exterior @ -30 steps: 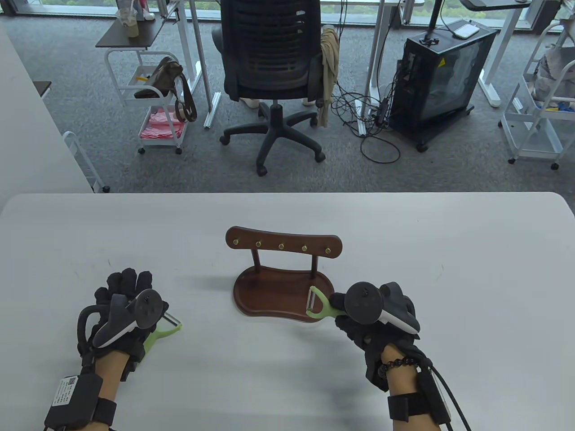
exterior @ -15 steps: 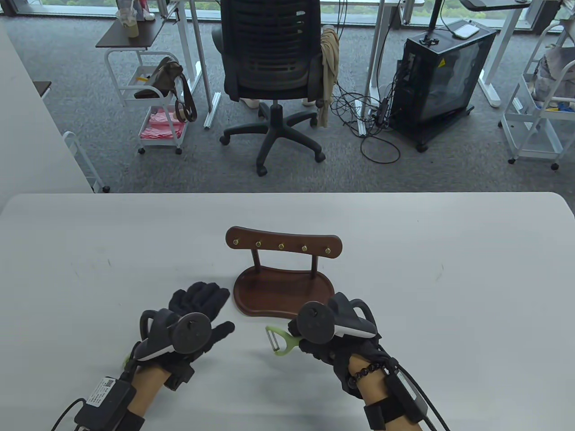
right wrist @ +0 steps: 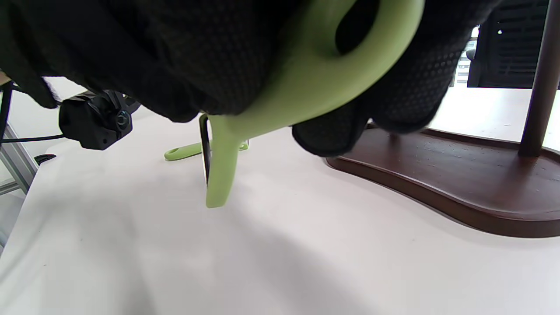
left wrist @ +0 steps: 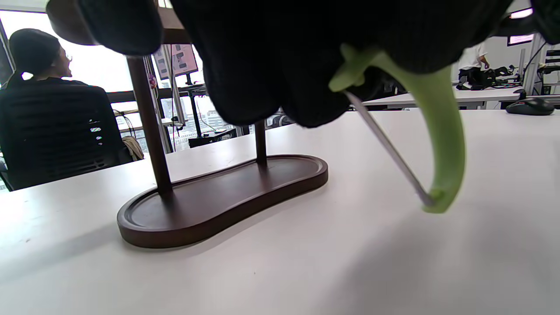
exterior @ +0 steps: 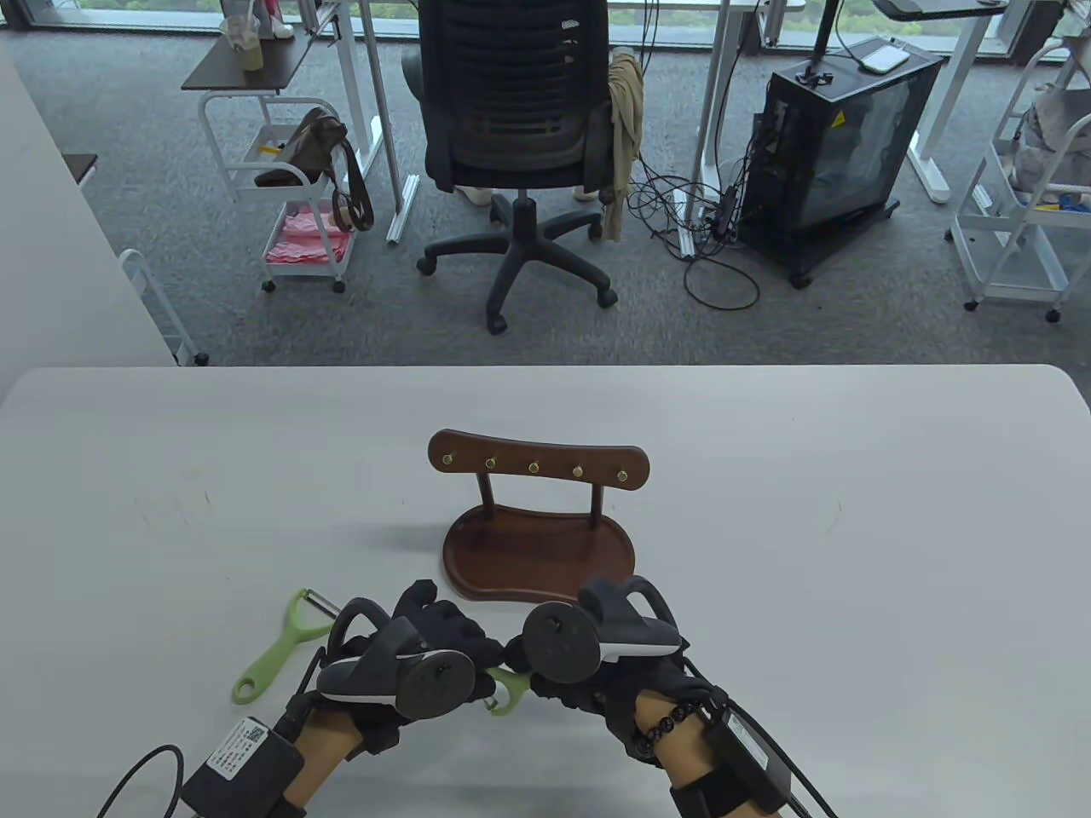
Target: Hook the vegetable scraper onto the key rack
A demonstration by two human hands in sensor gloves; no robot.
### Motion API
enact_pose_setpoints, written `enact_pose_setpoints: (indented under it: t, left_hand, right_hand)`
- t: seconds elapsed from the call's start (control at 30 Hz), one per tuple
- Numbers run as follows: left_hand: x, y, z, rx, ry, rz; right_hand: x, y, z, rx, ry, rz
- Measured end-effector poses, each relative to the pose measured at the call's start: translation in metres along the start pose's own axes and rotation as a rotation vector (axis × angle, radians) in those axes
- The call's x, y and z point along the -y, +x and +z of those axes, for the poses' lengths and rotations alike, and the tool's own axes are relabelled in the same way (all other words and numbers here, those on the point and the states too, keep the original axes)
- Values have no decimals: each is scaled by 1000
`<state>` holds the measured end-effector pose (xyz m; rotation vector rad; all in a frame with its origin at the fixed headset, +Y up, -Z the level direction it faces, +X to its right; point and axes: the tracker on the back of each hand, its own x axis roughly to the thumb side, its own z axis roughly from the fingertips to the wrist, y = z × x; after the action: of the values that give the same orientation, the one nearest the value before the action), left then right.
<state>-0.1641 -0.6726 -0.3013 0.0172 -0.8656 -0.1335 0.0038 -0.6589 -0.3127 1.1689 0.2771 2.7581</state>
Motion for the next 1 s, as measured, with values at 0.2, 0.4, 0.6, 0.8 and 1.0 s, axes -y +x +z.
enact_pose_setpoints:
  t: [0.2,0.4,0.6,0.8,1.0]
  left_hand:
    - [4,-3,4,-2,87,-27]
    - [12,-27,7,-105,101,52]
    - [19,-58,11,-252,118,209]
    - [15,-87,15,-438,247,478]
    - [12,-111,10,-528,309,677]
  right_hand:
    - [10,-13,9,-64,-85,-25]
    - [29,-57,43,-231,-264,-81]
    - [29,-101,72,-472,-373,-83]
    - [16,-127,82,-600,-356,-90]
    - [13,-136,87,-650,-365,-111]
